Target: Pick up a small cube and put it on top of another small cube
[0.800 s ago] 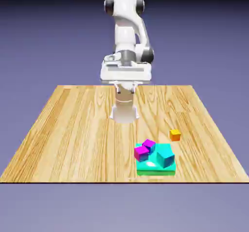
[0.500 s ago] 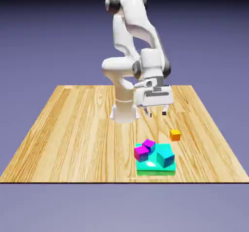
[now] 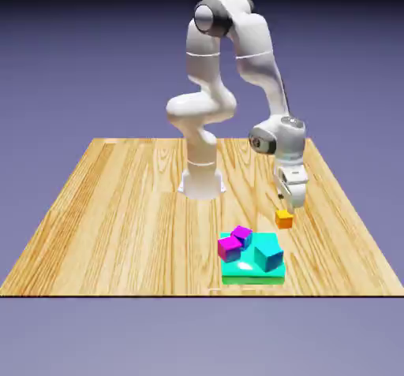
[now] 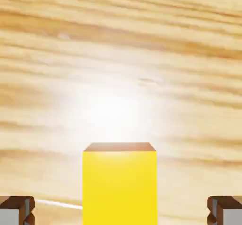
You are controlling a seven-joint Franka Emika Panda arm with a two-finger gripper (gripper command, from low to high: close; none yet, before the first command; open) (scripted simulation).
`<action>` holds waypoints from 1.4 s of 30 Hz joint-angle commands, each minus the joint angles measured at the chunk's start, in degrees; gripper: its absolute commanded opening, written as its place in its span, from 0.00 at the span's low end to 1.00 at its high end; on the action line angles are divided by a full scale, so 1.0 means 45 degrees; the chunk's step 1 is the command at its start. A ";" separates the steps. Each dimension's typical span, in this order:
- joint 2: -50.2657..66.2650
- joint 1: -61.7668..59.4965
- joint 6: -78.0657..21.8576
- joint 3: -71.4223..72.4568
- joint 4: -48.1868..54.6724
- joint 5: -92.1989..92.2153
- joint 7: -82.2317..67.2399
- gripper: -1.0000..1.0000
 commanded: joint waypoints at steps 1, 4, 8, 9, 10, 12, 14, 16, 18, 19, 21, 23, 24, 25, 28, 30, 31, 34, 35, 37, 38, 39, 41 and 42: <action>0.0290 0.0462 0.0229 -0.0422 0.0062 0.0158 -0.0121 0.50; 0.1157 0.1846 0.0915 -0.1686 0.0248 0.0630 -0.0483 0.50; 0.2314 0.3690 0.1830 -0.3371 0.0496 0.1260 -0.0967 0.50; 0.2596 0.4140 0.2053 -0.3782 0.0556 0.1413 -0.1085 0.50; 0.2596 0.4141 0.2054 -0.3783 0.0556 0.1414 -0.1085 0.00; 0.2307 0.3680 0.1825 -0.3362 0.0494 0.1256 -0.0964 0.00; 0.1729 0.2758 0.1368 -0.2519 0.0370 0.0941 -0.0722 0.00; 0.1151 0.1835 0.0910 -0.1677 0.0246 0.0626 -0.0481 0.00; 0.0572 0.0913 0.0453 -0.0834 0.0123 0.0312 -0.0239 0.00; 0.0283 0.0452 0.0224 -0.0413 0.0061 0.0154 -0.0118 0.00; -0.0295 -0.0470 -0.0233 0.0430 -0.0063 -0.0161 0.0123 0.00; -0.0874 -0.1392 -0.0691 0.1273 -0.0187 -0.0476 0.0365 0.00; -0.1156 -0.1842 -0.0914 0.1684 -0.0248 -0.0629 0.0483 0.00; -0.1156 -0.1843 -0.0914 0.1684 -0.0248 -0.0629 0.0483 0.00; -0.1266 -0.2085 -0.1908 0.0301 0.0627 -0.0657 -0.0257 0.00; -0.1339 -0.2247 -0.2571 -0.0622 0.1210 -0.0676 -0.0751 0.00; -0.1375 -0.2328 -0.2902 -0.1084 0.1501 -0.0685 -0.0998 0.00; -0.1485 -0.2571 -0.3896 -0.2468 0.2376 -0.0713 -0.1739 0.00; -0.1522 -0.2652 -0.4228 -0.2930 0.2667 -0.0722 -0.1985 0.00; -0.1595 -0.2814 -0.4890 -0.3852 0.3251 -0.0740 -0.2479 0.00; -0.1631 -0.2895 -0.5222 -0.4314 0.3542 -0.0750 -0.2726 0.00; -0.1668 -0.2976 -0.5553 -0.4775 0.3834 -0.0759 -0.2973 0.00; -0.1741 -0.3138 -0.6216 -0.5698 0.4417 -0.0777 -0.3467 0.00; -0.1778 -0.3219 -0.6548 -0.6161 0.4709 -0.0787 -0.3714 0.00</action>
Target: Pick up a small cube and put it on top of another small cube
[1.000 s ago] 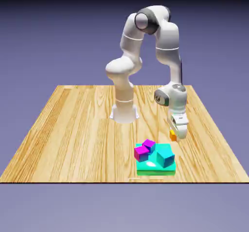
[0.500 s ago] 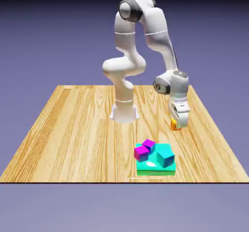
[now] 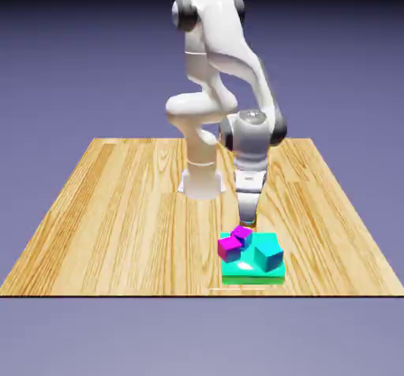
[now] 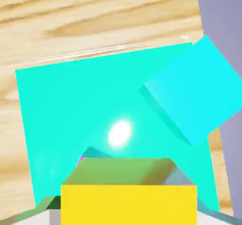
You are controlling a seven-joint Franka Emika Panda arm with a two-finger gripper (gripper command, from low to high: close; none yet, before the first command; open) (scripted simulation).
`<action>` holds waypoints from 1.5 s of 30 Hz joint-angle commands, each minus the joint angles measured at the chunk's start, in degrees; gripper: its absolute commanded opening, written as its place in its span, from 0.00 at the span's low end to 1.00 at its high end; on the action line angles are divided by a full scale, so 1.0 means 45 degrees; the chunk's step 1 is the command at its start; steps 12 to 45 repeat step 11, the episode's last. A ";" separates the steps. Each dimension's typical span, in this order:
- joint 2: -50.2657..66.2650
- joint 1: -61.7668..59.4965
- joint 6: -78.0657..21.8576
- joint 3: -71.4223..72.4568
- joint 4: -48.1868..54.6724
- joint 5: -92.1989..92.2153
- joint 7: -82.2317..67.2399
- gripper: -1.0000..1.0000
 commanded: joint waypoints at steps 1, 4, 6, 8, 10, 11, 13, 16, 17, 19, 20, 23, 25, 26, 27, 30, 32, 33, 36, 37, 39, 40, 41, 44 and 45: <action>-0.0010 0.0123 -0.0075 -0.0120 0.0078 -0.0013 -0.0059 0.00; 0.0912 0.0071 0.0958 -0.0016 -0.0046 0.0270 -0.0262 0.00; 0.1834 0.0018 0.1992 0.0088 -0.0171 0.0553 -0.0466 0.00; 0.2127 0.0001 0.2321 0.0121 -0.0210 0.0643 -0.0530 1.00; 0.1667 0.0027 0.1805 0.0069 -0.0148 0.0502 -0.0429 1.00; 0.1206 0.0054 0.1288 0.0017 -0.0086 0.0360 -0.0327 1.00; 0.1206 0.0054 0.1288 0.0017 -0.0086 0.0360 -0.0327 1.00; 0.1206 0.0054 0.1288 0.0017 -0.0086 0.0360 -0.0327 1.00; 0.1206 0.0054 0.1288 0.0017 -0.0086 0.0360 -0.0327 1.00; 0.1206 0.0054 0.1288 0.0017 -0.0086 0.0360 -0.0327 1.00; 0.1206 0.0054 0.1288 0.0017 -0.0086 0.0360 -0.0327 1.00; 0.1206 0.0054 0.1288 0.0017 -0.0086 0.0360 -0.0327 1.00; 0.1206 0.0054 0.1288 0.0017 -0.0086 0.0360 -0.0327 1.00; 0.1206 0.0054 0.1288 0.0017 -0.0086 0.0360 -0.0327 1.00; 0.1206 0.0054 0.1288 0.0017 -0.0086 0.0360 -0.0327 1.00; 0.1206 0.0054 0.1288 0.0017 -0.0086 0.0360 -0.0327 1.00; 0.1206 0.0054 0.1288 0.0017 -0.0086 0.0360 -0.0327 1.00; 0.1206 0.0054 0.1288 0.0017 -0.0086 0.0360 -0.0327 1.00; 0.1206 0.0054 0.1288 0.0017 -0.0086 0.0360 -0.0327 1.00; 0.1206 0.0054 0.1288 0.0017 -0.0086 0.0360 -0.0327 1.00; 0.1206 0.0054 0.1288 0.0017 -0.0086 0.0360 -0.0327 1.00; 0.1206 0.0054 0.1288 0.0017 -0.0086 0.0360 -0.0327 1.00; 0.1206 0.0054 0.1288 0.0017 -0.0086 0.0360 -0.0327 1.00; 0.1206 0.0054 0.1288 0.0017 -0.0086 0.0360 -0.0327 1.00; 0.1206 0.0054 0.1288 0.0017 -0.0086 0.0360 -0.0327 1.00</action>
